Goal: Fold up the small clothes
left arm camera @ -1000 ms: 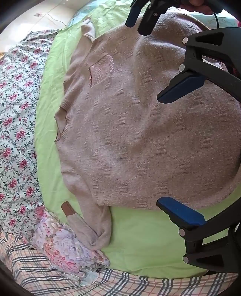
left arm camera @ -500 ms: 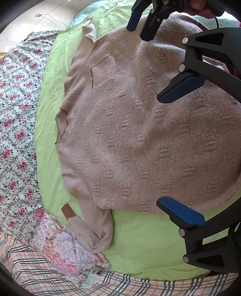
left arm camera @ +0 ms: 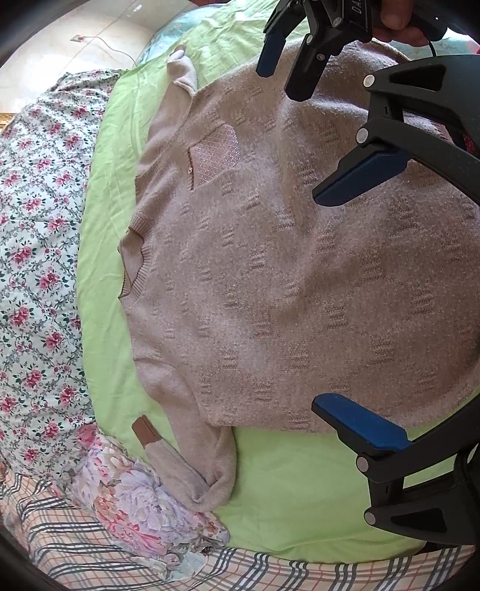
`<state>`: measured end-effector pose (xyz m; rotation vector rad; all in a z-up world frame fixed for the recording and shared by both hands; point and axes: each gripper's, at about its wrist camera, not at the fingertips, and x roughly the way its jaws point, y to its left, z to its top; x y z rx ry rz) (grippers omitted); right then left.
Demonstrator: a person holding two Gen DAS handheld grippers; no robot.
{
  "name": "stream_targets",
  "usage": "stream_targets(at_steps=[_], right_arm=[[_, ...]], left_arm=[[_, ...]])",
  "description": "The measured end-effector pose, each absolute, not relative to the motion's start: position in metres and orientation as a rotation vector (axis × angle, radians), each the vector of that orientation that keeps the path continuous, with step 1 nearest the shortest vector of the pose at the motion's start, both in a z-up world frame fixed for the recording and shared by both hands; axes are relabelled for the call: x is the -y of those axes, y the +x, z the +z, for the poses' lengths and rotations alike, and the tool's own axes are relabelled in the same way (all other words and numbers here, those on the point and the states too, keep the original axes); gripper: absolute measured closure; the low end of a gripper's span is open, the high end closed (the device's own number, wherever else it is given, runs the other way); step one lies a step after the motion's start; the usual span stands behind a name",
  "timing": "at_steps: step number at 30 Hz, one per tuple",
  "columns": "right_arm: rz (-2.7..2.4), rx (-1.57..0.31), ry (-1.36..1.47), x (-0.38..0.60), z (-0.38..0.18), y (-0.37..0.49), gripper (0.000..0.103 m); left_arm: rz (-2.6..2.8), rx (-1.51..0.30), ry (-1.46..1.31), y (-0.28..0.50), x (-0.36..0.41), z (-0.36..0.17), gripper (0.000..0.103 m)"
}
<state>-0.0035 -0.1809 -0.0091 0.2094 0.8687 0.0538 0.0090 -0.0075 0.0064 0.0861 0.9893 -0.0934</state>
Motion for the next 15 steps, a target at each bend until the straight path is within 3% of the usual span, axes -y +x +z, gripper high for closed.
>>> stream_targets(at_steps=[6,15], right_arm=[[0.055,-0.826,0.201,0.1799,-0.0059,-0.004,0.001],[0.051,-0.907,0.246,0.1848,-0.0072,-0.0019,0.001]], left_arm=[[-0.086,-1.005,0.102,0.0101,0.0083,0.0067,0.002],[-0.075,-1.002,0.12,0.0125,0.0119,0.0073,0.002]])
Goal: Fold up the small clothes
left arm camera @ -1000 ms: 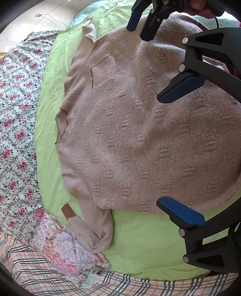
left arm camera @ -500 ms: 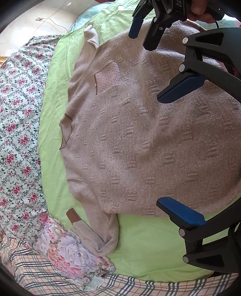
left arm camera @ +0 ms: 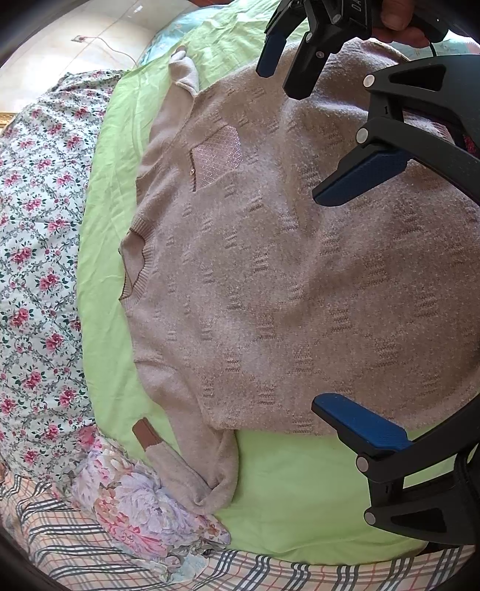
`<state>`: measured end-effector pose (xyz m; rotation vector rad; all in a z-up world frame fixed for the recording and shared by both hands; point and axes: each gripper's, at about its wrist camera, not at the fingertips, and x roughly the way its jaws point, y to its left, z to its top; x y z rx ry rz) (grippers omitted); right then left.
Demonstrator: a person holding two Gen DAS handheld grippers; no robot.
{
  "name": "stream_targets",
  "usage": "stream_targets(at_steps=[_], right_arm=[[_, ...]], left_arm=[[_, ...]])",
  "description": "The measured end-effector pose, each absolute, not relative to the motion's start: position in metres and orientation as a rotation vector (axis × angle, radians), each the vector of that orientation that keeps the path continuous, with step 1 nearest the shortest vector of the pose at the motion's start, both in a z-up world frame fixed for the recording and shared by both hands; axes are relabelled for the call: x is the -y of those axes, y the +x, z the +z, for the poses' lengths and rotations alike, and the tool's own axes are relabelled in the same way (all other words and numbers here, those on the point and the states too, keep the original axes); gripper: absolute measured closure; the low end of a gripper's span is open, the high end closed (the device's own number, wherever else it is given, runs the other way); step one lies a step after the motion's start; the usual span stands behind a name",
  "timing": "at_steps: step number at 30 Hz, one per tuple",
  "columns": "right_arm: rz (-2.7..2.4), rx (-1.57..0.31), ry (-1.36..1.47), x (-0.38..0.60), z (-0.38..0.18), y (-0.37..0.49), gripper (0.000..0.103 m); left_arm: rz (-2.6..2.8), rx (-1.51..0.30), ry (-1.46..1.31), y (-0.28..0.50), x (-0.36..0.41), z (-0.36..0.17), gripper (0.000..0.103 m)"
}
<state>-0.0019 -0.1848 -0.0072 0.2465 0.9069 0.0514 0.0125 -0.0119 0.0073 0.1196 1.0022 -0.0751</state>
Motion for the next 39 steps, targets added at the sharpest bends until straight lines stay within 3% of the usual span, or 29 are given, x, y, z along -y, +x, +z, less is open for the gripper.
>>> stream_targets(at_steps=[16,21,27,33,39], right_arm=[[-0.087,-0.822,0.397,0.278,-0.001,-0.004,0.002],[-0.207,-0.78,0.497,0.35,0.004,-0.008,0.007],[-0.355,-0.719,0.539,0.44,0.027,0.002,0.027],[-0.558,-0.689,0.57,0.549,0.043,0.037,0.032],[-0.726,-0.804,0.599,0.629,0.017,0.079,0.032]], left_arm=[[-0.139,-1.004,0.027,0.05,0.009,0.0,0.001],[-0.125,-1.029,0.015,0.066,0.009,-0.005,0.001],[-0.134,-1.054,0.018,0.077,0.019,-0.011,0.001],[-0.142,-1.078,0.03,0.083,0.031,-0.022,0.001],[-0.133,-1.104,0.027,0.092,0.031,-0.034,0.001]])
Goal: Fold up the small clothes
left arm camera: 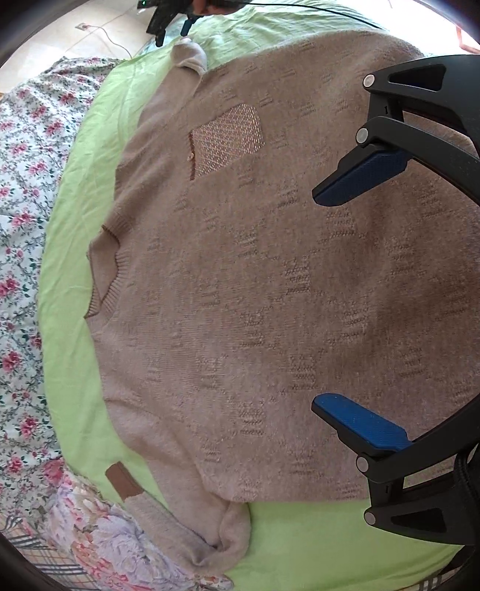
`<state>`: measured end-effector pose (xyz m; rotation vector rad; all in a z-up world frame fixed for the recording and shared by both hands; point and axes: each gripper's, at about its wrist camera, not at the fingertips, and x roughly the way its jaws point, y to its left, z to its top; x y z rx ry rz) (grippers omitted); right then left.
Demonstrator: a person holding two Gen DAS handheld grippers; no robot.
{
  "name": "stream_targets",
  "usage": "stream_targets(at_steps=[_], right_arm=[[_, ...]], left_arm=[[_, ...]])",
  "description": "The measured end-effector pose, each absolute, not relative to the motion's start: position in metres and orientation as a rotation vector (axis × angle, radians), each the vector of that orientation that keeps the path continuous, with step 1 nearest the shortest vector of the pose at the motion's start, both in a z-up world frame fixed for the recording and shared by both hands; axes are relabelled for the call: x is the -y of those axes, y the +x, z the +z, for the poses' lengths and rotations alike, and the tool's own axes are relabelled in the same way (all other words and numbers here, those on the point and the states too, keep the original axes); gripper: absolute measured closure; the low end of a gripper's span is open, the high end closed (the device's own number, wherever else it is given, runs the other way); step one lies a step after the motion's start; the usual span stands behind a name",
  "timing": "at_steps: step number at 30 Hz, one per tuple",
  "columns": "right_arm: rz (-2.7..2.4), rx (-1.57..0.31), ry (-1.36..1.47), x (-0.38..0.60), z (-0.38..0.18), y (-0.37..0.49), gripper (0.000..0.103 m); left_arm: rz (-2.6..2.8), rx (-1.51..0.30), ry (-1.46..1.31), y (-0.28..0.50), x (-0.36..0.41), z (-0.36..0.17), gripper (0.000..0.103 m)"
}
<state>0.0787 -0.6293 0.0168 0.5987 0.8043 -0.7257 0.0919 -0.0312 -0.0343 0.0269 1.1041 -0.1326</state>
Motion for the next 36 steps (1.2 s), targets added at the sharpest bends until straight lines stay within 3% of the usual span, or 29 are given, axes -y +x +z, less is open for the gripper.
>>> stream_targets(at_steps=[2,4,6,8,14,21,32,35,36], right_arm=[[-0.752,-0.882,0.61,0.647,-0.004,0.091,0.035],[-0.775,-0.9,0.572,0.651,-0.012,0.096,0.054],[-0.76,-0.873,0.561,0.649,-0.009,0.096,0.085],[-0.723,-0.827,0.565,0.638,0.001,0.095,0.088],[-0.436,-0.735,0.545,0.557,0.03,0.113,0.089],[-0.002,-0.718,0.506,0.396,0.045,0.162,0.089],[0.419,-0.846,0.343,0.184,-0.002,0.225,0.089],[0.444,-0.924,0.327,0.166,-0.024,0.227,0.085],[0.452,-0.947,0.342,0.165,-0.029,0.227,0.077]], left_arm=[[-0.128,-1.104,0.023,0.097,0.03,-0.037,0.002],[-0.128,-1.11,0.01,0.101,0.029,-0.039,0.002],[-0.128,-1.105,0.003,0.104,0.028,-0.039,0.002],[-0.127,-1.098,0.001,0.105,0.028,-0.039,0.002],[-0.136,-1.084,-0.034,0.107,0.022,-0.038,0.002],[-0.139,-1.045,-0.092,0.099,0.003,-0.025,0.002],[-0.171,-1.015,-0.276,0.096,-0.05,-0.02,0.002],[-0.213,-1.001,-0.321,0.104,-0.059,-0.019,0.002],[-0.232,-1.0,-0.334,0.109,-0.06,-0.02,0.002]])
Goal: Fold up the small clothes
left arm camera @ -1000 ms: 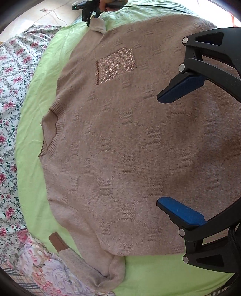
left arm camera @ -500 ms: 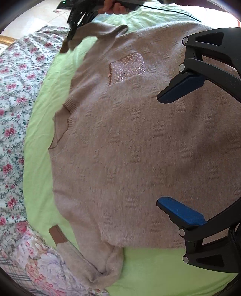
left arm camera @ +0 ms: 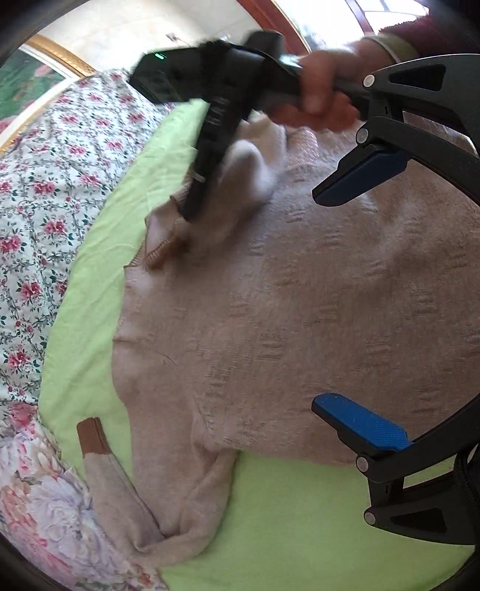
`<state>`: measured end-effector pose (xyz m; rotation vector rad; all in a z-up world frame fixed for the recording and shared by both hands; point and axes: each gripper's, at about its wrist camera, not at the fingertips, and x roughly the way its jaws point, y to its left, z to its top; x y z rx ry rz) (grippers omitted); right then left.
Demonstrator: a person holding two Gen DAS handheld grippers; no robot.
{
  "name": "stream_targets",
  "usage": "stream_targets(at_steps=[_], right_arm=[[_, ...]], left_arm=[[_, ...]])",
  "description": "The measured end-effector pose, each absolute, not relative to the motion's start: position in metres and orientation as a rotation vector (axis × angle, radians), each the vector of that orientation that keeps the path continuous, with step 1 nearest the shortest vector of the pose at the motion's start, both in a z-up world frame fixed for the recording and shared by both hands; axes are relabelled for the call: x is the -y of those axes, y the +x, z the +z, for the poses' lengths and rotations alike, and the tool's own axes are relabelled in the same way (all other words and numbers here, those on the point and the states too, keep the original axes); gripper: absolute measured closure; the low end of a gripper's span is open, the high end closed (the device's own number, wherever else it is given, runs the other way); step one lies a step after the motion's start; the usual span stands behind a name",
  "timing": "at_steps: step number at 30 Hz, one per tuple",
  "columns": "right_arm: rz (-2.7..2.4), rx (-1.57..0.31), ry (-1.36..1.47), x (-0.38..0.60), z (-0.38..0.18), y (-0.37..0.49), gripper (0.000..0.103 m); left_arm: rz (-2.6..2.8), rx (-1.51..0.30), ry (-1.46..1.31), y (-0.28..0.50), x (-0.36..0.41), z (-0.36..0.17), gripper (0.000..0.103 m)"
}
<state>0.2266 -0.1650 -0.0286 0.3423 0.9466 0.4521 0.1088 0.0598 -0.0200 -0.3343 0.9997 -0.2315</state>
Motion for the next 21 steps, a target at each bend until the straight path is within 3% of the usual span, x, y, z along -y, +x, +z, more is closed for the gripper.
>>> stream_targets(at_steps=[1,2,4,13,15,16,17,21], right_arm=[[0.454,-0.966,0.369,0.168,-0.032,0.223,0.07],[0.45,-0.961,0.386,0.172,-0.033,0.219,0.055],[0.434,-0.929,0.404,0.181,-0.029,0.208,0.048],[0.245,-0.832,0.504,0.242,0.005,0.141,0.048],[0.202,-0.82,0.509,0.249,0.009,0.129,0.048],[0.182,-0.814,0.516,0.254,0.01,0.123,0.048],[0.174,-0.81,0.522,0.257,0.011,0.119,0.048],[0.146,-0.788,0.532,0.267,0.015,0.109,0.048]], left_arm=[[-0.248,-1.0,-0.347,0.114,-0.061,-0.021,0.002],[-0.269,-1.005,-0.367,0.123,-0.061,-0.023,0.002],[-0.319,-1.01,-0.412,0.142,-0.06,-0.025,0.002],[-0.465,-1.089,-0.531,0.262,-0.03,-0.059,0.003],[-0.462,-1.059,-0.497,0.275,-0.019,-0.057,0.023],[-0.476,-1.054,-0.479,0.279,-0.013,-0.055,0.066],[-0.486,-1.06,-0.472,0.278,-0.012,-0.055,0.097],[-0.397,-0.913,-0.414,0.241,-0.029,-0.03,0.096]])
